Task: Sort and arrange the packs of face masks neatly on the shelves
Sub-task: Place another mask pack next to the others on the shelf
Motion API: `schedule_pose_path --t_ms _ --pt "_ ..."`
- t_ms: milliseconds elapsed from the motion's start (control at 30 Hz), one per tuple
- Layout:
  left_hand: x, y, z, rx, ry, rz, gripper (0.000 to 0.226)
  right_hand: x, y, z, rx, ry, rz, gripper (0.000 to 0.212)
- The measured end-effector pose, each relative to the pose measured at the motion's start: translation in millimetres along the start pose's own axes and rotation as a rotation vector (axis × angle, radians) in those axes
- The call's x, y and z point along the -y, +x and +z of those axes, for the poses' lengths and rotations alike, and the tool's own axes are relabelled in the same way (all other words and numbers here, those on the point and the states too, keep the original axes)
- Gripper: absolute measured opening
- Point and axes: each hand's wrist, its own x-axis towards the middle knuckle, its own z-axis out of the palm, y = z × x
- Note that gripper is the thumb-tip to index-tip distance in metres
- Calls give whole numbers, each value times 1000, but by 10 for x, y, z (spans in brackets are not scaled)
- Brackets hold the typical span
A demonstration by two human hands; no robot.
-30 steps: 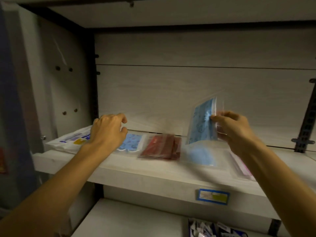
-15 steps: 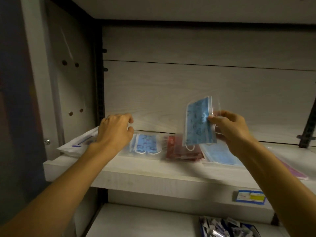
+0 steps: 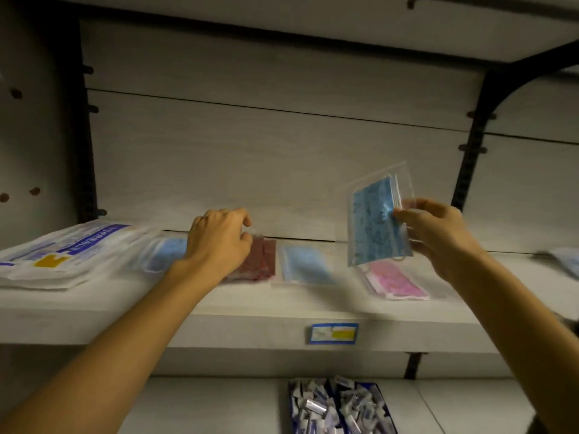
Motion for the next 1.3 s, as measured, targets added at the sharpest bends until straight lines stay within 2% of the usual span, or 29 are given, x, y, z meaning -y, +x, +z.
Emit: schedule_pose_path --t_ms 200,367,467,600,867,933,1100,1200,1300 --pt "-777 -31 306 26 -34 12 23 -110 190 -859 -2 -64 21 3" --pt "-1194 -88 526 22 -36 -17 22 -348 431 -1335 51 -178 98 19" --pt "-1352 -130 602 22 -43 -10 21 -435 575 -1482 94 -269 136 16" --pt "-1463 -149 632 45 -36 -29 21 -551 790 -1580 60 -483 96 5" --pt "-1647 -108 659 69 5 -30 24 -837 1078 -1508 2 -977 81 30" --pt "-1677 -90 661 72 17 -28 24 -912 1064 -1503 -29 -1129 41 35" --pt "-1740 -87 639 77 35 -24 24 -982 955 -1497 -203 -1424 -153 20" --pt "-1778 -135 644 82 36 -17 23 -953 912 -1505 -217 -1458 -286 17" --pt "-1824 -220 649 91 41 4 22 -884 830 -1492 -157 -1367 -421 21"
